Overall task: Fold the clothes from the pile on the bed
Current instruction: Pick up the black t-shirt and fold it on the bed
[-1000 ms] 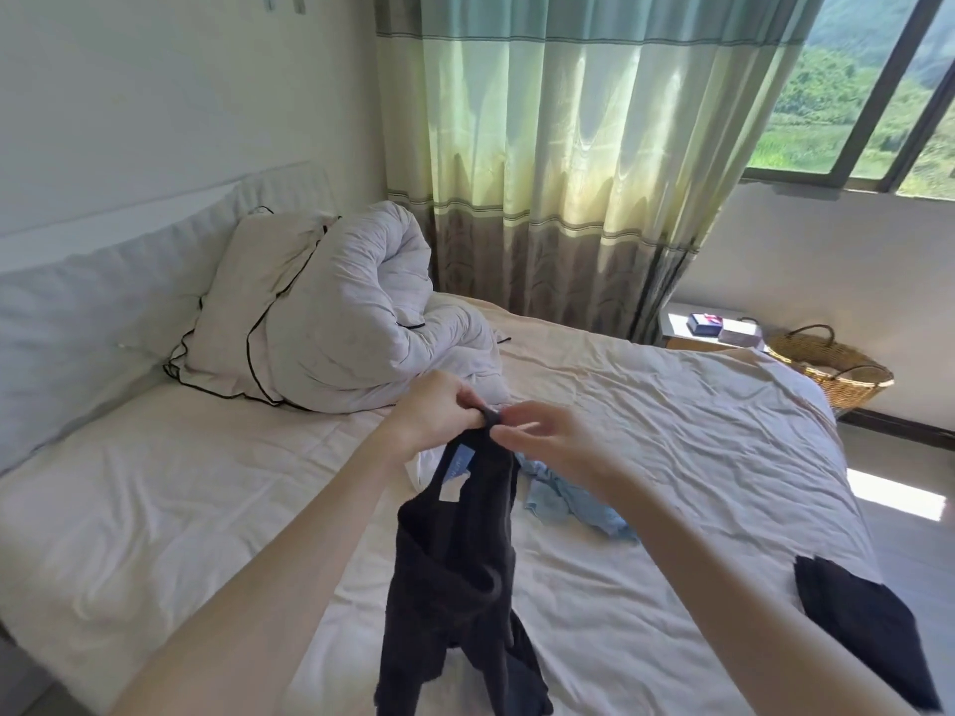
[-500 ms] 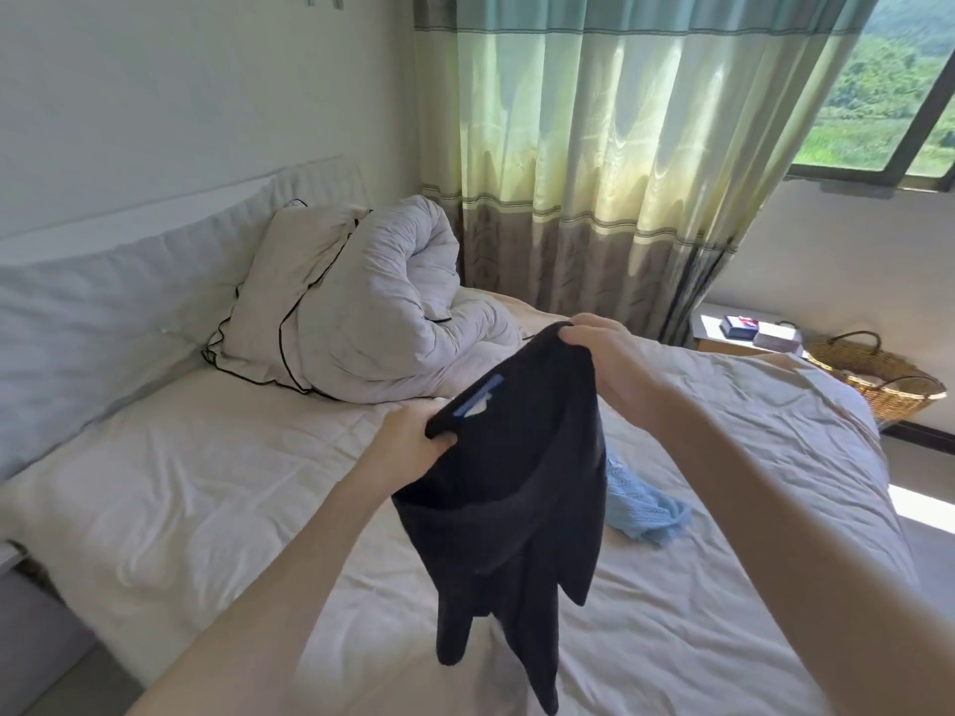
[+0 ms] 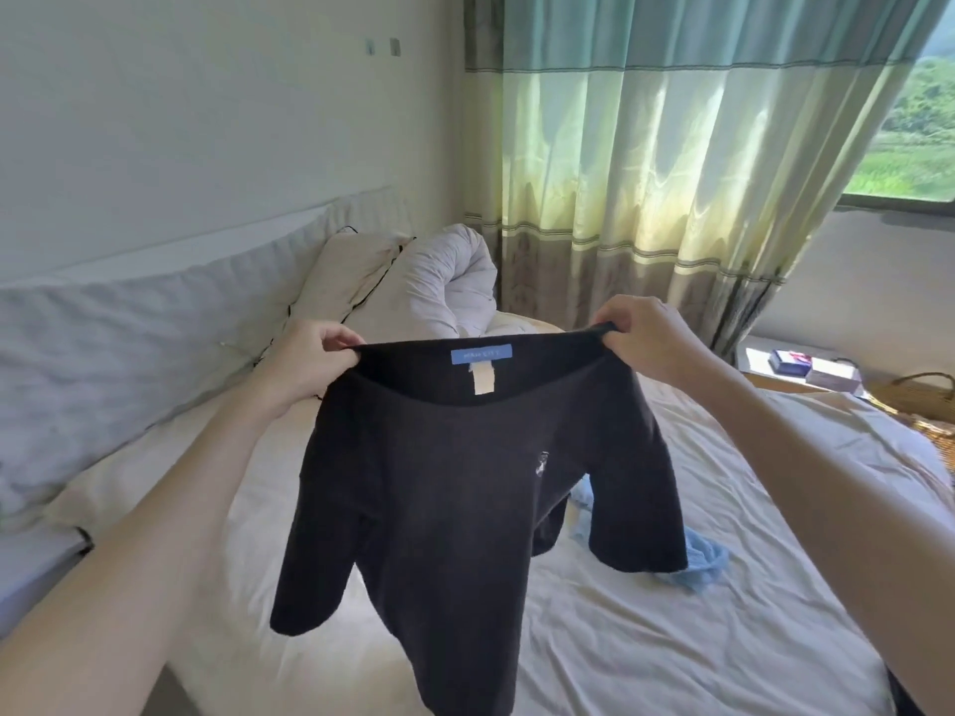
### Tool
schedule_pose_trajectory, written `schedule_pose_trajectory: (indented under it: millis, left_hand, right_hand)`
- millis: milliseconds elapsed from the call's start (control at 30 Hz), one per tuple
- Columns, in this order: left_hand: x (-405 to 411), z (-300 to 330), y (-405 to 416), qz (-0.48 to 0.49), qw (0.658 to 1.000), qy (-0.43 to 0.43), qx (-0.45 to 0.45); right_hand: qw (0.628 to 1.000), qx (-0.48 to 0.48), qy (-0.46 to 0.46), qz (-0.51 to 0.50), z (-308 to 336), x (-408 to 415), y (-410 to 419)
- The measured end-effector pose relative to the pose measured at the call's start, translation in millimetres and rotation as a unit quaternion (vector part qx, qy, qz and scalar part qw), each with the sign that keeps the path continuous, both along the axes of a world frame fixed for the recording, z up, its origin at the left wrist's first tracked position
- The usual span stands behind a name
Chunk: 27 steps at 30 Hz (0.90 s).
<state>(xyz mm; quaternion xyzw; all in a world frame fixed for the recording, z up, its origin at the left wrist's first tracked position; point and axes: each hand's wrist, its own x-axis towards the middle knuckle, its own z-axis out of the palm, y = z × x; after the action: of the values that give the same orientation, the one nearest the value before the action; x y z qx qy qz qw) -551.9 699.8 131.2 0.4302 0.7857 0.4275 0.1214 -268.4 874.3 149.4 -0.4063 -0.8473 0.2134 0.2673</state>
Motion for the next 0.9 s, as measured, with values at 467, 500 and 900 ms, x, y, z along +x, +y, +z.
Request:
schedule_pose_trajectory:
  millis: [467, 500, 900]
  left_hand:
    - [18.9, -14.3, -107.0, 0.003, 0.998, -0.033, 0.055]
    - [19.7, -15.6, -117.2, -0.013, 0.997, -0.041, 0.058]
    - [-3.4, -22.2, -231.1, -0.115, 0.975, -0.182, 0.058]
  right_hand:
    - [0.906, -0.379, 0.185, -0.023, -29.8, -7.3, -48.7]
    - [0.902, -0.390, 0.187, -0.003, -31.6, -4.2, -54.4]
    - [0.885, -0.383, 0.185, 0.191, -30.4, 8.2, -145.4]
